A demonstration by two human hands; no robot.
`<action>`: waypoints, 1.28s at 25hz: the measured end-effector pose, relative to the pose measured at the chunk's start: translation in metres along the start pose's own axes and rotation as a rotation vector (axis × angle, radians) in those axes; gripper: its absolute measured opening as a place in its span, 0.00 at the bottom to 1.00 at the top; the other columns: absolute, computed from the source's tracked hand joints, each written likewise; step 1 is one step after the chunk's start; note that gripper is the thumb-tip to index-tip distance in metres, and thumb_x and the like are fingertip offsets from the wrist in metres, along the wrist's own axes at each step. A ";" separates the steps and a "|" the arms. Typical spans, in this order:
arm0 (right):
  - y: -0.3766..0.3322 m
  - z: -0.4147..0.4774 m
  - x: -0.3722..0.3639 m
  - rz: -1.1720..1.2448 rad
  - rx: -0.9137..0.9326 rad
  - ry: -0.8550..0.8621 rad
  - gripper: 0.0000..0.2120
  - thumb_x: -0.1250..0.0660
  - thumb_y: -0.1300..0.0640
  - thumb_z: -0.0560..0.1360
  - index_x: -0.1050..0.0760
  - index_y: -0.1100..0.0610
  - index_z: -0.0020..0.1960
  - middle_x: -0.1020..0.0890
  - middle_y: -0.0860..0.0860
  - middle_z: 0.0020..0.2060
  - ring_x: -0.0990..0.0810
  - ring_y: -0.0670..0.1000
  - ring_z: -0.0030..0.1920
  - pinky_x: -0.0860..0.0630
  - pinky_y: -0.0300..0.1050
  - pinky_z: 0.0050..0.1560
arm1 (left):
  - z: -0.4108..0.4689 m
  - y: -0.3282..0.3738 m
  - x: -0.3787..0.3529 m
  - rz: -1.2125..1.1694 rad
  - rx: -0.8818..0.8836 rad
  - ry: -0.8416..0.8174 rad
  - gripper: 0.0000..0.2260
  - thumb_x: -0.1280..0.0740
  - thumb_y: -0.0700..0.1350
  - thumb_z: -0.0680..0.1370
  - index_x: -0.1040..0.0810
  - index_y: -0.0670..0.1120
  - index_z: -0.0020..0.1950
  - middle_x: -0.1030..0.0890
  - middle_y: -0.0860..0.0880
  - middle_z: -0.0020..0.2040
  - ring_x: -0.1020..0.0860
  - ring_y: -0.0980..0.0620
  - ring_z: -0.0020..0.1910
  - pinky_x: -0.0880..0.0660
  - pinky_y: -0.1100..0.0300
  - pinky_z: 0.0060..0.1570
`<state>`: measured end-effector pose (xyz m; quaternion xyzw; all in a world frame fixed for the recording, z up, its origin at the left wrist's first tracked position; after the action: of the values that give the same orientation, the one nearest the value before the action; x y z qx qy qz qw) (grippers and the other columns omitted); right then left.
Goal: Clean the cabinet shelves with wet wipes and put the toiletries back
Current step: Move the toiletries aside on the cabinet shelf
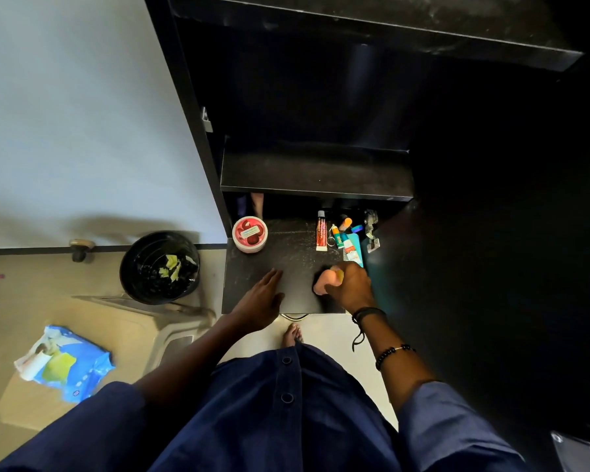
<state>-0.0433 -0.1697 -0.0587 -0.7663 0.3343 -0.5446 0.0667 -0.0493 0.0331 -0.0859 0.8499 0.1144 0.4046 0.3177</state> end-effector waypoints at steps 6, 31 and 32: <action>-0.050 -0.002 -0.024 0.170 0.219 -0.195 0.22 0.23 0.52 0.65 0.22 0.54 0.58 0.19 0.51 0.54 0.21 0.51 0.54 0.22 0.48 0.55 | 0.000 0.007 0.022 -0.036 -0.048 0.201 0.27 0.32 0.48 0.76 0.36 0.45 0.73 0.31 0.45 0.70 0.28 0.45 0.65 0.30 0.53 0.60; -0.134 0.034 -0.075 -0.028 0.448 -0.222 0.11 0.35 0.61 0.74 0.19 0.62 0.54 0.20 0.60 0.55 0.22 0.58 0.56 0.27 0.44 0.55 | 0.017 -0.069 0.086 -0.144 0.386 0.618 0.12 0.36 0.48 0.78 0.22 0.42 0.54 0.18 0.41 0.49 0.20 0.42 0.45 0.22 0.48 0.44; -0.134 0.033 -0.076 -0.025 0.462 -0.218 0.12 0.35 0.61 0.75 0.20 0.62 0.55 0.21 0.60 0.57 0.23 0.59 0.57 0.27 0.46 0.58 | 0.017 -0.069 0.085 -0.148 0.384 0.622 0.12 0.37 0.49 0.78 0.22 0.42 0.53 0.18 0.41 0.48 0.20 0.42 0.45 0.22 0.47 0.44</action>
<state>0.0311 -0.0309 -0.0698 -0.7890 0.1823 -0.5215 0.2690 0.0229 0.1169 -0.0856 0.7198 0.3404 0.5906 0.1311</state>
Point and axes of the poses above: each hand's wrist, its own z-axis towards the middle knuckle, its own x-axis out of the back of the hand, y = z × x, the point moved 5 cm from there along z, towards the middle knuckle
